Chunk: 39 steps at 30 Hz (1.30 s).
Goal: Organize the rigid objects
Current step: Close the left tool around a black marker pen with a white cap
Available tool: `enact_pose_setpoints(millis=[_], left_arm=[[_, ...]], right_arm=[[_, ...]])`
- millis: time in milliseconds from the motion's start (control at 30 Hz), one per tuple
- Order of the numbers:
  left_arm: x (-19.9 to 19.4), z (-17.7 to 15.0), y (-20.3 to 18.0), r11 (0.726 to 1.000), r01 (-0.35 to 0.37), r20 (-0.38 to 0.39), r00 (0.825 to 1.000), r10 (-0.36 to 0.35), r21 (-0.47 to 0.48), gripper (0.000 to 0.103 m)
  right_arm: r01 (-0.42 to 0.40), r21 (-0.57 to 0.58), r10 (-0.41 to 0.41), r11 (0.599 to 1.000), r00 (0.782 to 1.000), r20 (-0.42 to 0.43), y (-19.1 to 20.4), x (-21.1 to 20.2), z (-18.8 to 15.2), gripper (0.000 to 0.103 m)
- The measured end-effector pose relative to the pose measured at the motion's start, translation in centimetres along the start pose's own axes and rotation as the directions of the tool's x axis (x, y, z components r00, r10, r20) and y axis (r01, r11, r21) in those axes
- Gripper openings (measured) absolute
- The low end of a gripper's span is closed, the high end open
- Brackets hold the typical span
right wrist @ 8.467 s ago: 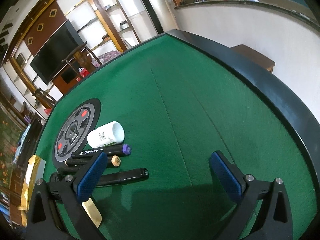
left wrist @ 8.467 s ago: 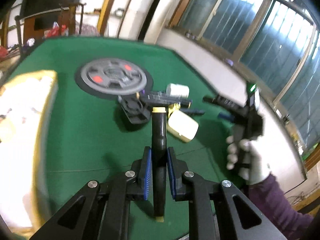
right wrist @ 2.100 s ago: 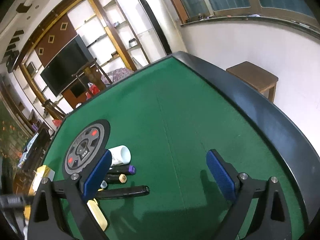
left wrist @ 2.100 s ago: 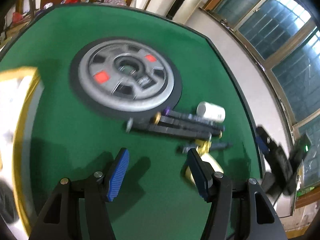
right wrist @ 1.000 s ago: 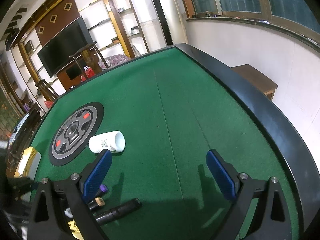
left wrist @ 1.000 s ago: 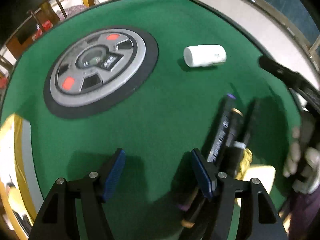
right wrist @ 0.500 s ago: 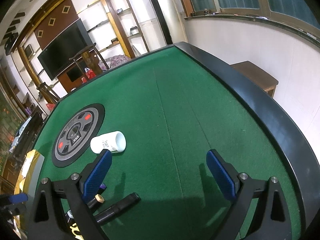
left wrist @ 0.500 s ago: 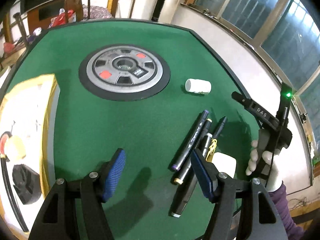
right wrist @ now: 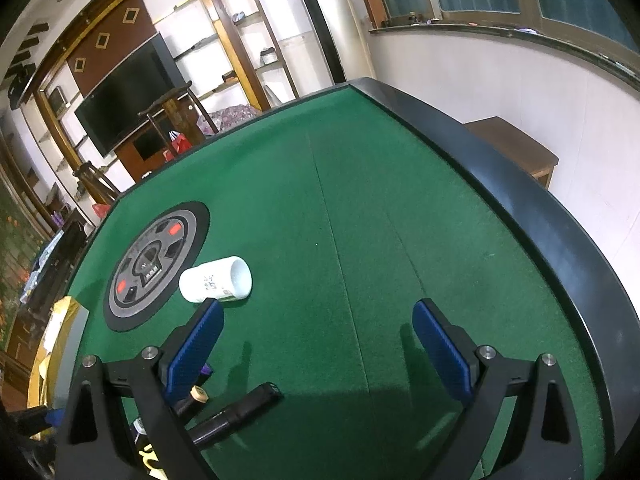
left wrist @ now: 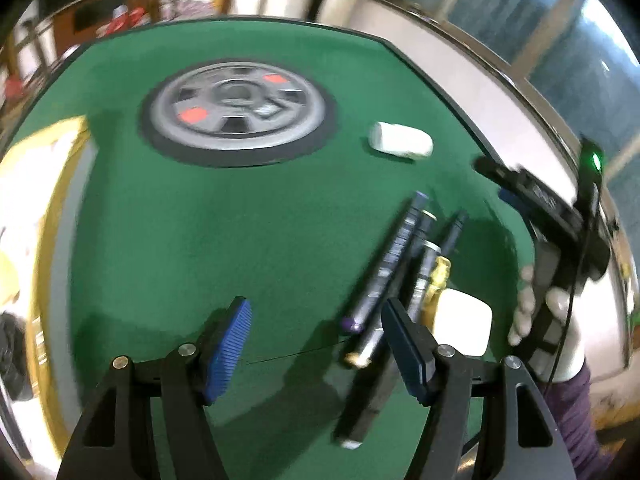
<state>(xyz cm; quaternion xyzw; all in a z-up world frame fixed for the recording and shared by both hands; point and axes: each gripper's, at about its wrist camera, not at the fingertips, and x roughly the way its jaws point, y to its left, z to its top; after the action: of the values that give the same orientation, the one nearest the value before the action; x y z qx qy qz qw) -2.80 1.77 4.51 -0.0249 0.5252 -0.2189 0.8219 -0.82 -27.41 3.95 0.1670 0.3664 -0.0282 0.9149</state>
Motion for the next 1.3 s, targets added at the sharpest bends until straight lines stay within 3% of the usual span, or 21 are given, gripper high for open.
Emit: enact_pose_setpoints(millis=[133, 367, 400, 433, 467, 567, 667, 900, 1167, 1267, 1300], left_arm=[[2.3, 0.5, -2.7, 0.997, 0.017, -0.018, 1.0, -0.016, 0.081, 0.073], [4.3, 0.5, -5.4, 0.981, -0.06, 0.016, 0.998, 0.058, 0.184, 0.076], [4.3, 0.3, -5.3, 0.981, -0.052, 0.019, 0.999, 0.05, 0.187, 0.071], [4.1, 0.3, -5.2, 0.982, -0.035, 0.02, 0.999, 0.031, 0.185, 0.059], [3.8, 0.2, -5.0, 0.983, -0.019, 0.02, 1.0, 0.015, 0.181, 0.055], [2.4, -0.2, -4.0, 0.986, -0.022, 0.044, 0.999, 0.015, 0.165, 0.031], [1.4, -0.8, -1.7, 0.995, 0.016, 0.024, 1.0, -0.018, 0.099, 0.021], [-0.2, -2.3, 3.3, 0.993, 0.094, 0.032, 0.995, -0.092, -0.071, 0.021], [0.2, -2.4, 3.2, 0.995, 0.07, 0.031, 0.997, -0.068, -0.077, 0.021], [0.3, -2.7, 1.8, 1.0, -0.011, 0.039, 0.999, 0.012, -0.025, 0.033], [0.3, -2.8, 1.3, 0.999, -0.037, 0.038, 0.999, 0.038, -0.005, 0.041]], right_arm=[[0.004, -0.002, -0.004, 1.0, 1.0, 0.001, 0.1, 0.1, 0.1, 0.095], [0.003, -0.004, -0.003, 1.0, 1.0, -0.007, 0.2, 0.3, 0.0, 0.095], [0.003, -0.004, -0.003, 1.0, 1.0, -0.006, 0.2, 0.3, 0.0, 0.095], [0.004, -0.004, -0.004, 1.0, 1.0, -0.006, 0.2, 0.3, 0.0, 0.095], [0.005, -0.003, -0.005, 1.0, 1.0, -0.007, 0.2, 0.4, 0.0, 0.095], [0.008, -0.002, -0.008, 1.0, 1.0, -0.009, 0.3, 0.5, -0.1, 0.095], [0.014, -0.002, -0.014, 1.0, 1.0, -0.012, 0.3, 0.7, -0.1, 0.095], [0.017, 0.003, -0.017, 1.0, 1.0, -0.007, 0.3, 0.6, -0.1, 0.095], [0.017, 0.004, -0.017, 1.0, 1.0, -0.014, 0.3, 0.6, -0.2, 0.095], [0.016, 0.003, -0.016, 1.0, 1.0, -0.015, 0.3, 0.6, -0.2, 0.095], [0.016, 0.003, -0.016, 1.0, 1.0, -0.016, 0.3, 0.6, -0.3, 0.095]])
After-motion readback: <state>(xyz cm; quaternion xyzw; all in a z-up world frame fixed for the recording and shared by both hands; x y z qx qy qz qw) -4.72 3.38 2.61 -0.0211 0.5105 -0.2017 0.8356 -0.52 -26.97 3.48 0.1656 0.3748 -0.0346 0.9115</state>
